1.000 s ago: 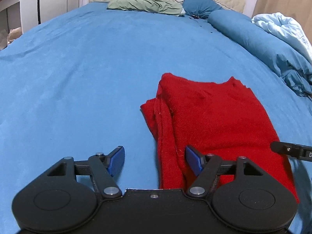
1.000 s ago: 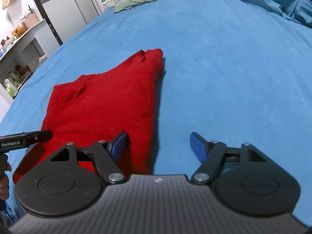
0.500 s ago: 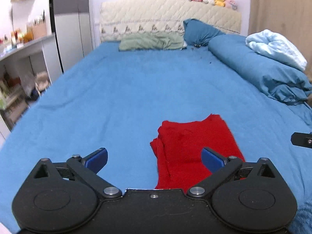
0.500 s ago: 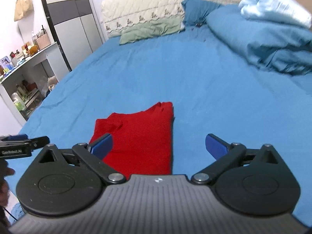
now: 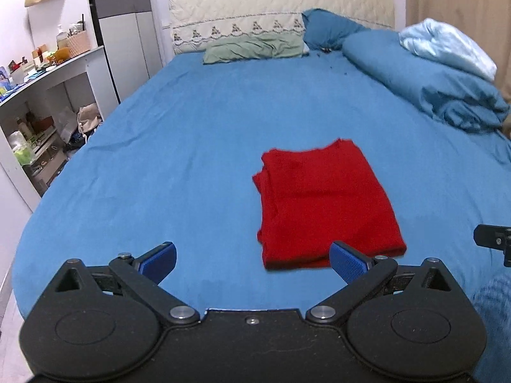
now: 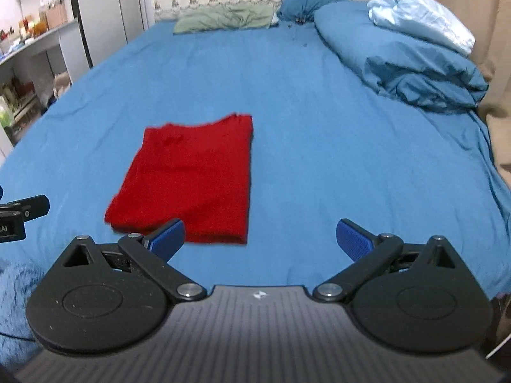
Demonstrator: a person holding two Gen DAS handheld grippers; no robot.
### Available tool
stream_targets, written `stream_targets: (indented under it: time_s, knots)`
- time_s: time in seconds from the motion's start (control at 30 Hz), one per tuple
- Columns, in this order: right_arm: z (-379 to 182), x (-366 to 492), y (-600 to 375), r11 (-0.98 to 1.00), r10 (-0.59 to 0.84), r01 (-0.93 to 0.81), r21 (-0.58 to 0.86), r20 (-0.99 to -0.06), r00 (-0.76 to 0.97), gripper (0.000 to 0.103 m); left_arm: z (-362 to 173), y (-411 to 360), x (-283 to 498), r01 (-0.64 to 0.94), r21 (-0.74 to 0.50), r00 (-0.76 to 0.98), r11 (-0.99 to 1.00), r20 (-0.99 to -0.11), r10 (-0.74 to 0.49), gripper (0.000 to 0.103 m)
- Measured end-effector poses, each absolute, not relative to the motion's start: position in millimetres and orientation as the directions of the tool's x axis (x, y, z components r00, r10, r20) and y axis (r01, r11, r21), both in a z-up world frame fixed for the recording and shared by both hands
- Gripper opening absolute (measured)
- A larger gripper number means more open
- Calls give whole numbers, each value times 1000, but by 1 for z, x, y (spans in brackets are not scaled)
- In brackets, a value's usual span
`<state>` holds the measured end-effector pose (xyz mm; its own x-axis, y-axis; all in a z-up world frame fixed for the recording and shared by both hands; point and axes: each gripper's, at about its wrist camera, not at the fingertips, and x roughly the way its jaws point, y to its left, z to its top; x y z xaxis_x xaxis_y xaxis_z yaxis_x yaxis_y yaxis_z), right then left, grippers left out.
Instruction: Fold small clothes
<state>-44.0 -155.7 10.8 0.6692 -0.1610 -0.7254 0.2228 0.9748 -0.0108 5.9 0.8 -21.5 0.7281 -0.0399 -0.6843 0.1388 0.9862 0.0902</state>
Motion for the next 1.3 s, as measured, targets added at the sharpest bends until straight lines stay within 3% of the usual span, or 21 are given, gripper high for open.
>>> stream_targets:
  time_s: [0.4,1.3]
  knots:
    - [-10,-58,-152,971,-168,236,-23,-771,614,103,-22,-6,-8,149,87,752,985,-657,-55,103]
    - [-10,-61,-156,969,-172,246,-20,-772,612,103,-23,-9,-9,156,99,757,983,-651,-55,103]
